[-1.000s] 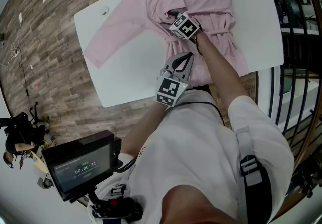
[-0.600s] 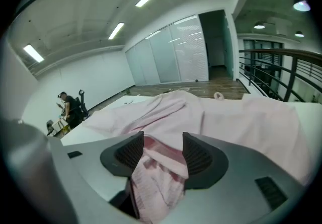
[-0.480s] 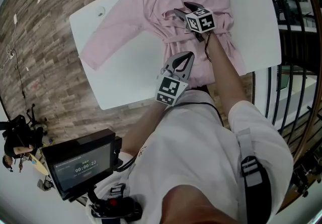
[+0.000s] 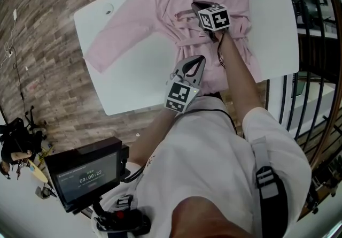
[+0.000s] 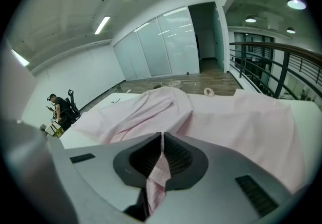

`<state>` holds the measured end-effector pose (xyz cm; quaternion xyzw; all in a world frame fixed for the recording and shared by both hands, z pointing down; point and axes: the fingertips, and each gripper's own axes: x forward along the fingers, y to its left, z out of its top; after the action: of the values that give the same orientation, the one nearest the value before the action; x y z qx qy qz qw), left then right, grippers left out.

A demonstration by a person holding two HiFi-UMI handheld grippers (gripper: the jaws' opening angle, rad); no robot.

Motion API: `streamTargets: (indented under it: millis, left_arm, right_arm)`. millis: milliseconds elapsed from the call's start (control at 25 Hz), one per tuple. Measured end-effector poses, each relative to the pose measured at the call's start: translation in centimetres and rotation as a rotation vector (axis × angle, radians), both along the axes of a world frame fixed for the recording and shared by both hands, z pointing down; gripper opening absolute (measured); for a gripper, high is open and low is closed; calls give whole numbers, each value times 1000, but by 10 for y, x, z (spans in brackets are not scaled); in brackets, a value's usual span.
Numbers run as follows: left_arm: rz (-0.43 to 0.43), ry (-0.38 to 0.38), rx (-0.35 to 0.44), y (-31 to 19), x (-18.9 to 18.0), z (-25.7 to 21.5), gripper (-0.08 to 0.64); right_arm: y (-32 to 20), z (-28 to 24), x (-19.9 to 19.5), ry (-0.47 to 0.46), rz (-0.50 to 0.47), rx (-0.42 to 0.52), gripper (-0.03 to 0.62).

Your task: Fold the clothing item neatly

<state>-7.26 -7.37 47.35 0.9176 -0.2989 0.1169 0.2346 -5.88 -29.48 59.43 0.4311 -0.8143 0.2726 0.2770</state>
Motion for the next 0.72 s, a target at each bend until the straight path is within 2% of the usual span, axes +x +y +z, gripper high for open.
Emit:
streamTargets:
  millis: [200,360,480,600,720]
  left_arm:
    - [-24,5,-10,-8,-7,-1,3]
    - [-48,-3,-23,-17,-18,10,3]
    - [-65,-9,-23,-9,-21,13,3]
    - [-77,-10,-19,9,-21,10,3]
    - [-82,-4,-18,15,-21,8,3]
  right_arm:
    - [-29,-23,-34,-15,-58,68,21]
    - [-60,-7,-66,-42,-97,57,21]
    - [-62,2,-82,-89,-115,59,23]
    - [-46,-8,-83,-122,-135,97,123]
    - [-34,-13,-78,-114,-145,100,141]
